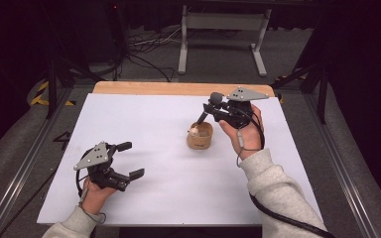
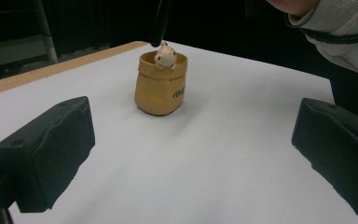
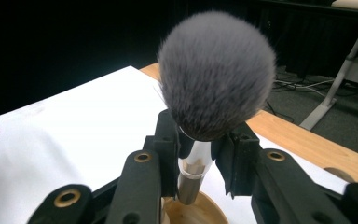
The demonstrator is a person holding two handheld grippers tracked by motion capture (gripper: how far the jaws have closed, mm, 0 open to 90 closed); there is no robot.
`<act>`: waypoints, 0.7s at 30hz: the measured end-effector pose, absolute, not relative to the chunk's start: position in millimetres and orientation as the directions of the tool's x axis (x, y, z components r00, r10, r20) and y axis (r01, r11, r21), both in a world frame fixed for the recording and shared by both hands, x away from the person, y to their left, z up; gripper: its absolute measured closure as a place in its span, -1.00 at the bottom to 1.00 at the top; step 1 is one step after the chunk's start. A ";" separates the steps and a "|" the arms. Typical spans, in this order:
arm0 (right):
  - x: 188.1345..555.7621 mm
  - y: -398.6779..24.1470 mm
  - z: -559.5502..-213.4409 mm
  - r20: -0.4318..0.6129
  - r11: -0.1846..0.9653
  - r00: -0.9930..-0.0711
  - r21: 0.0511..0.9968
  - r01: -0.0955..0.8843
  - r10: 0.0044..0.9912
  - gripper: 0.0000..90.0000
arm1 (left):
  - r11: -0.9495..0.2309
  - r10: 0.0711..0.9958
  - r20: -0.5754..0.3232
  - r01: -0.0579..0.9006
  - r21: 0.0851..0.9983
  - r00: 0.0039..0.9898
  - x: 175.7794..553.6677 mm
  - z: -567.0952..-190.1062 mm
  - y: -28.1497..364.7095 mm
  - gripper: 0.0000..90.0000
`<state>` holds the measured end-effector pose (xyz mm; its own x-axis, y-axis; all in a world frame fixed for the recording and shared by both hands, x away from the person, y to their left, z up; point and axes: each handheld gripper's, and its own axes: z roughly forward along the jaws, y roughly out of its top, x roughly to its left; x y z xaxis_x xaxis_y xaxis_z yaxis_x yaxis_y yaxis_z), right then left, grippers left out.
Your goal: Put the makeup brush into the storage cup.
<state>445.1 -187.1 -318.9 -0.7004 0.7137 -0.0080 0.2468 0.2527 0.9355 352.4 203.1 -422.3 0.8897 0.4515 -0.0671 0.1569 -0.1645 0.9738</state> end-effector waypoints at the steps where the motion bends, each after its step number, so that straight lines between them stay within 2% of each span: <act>1: 445.7 -186.8 -320.6 -0.008 0.254 -0.700 0.935 0.249 0.714 0.58 | -0.163 0.451 -0.069 0.158 0.974 0.890 352.3 -422.4 203.0 -1.00; 21: 452.9 -181.5 -346.0 0.012 0.284 -0.699 0.909 0.305 0.715 0.58 | -0.162 0.448 -0.070 0.158 0.974 0.891 352.3 -422.5 202.9 -1.00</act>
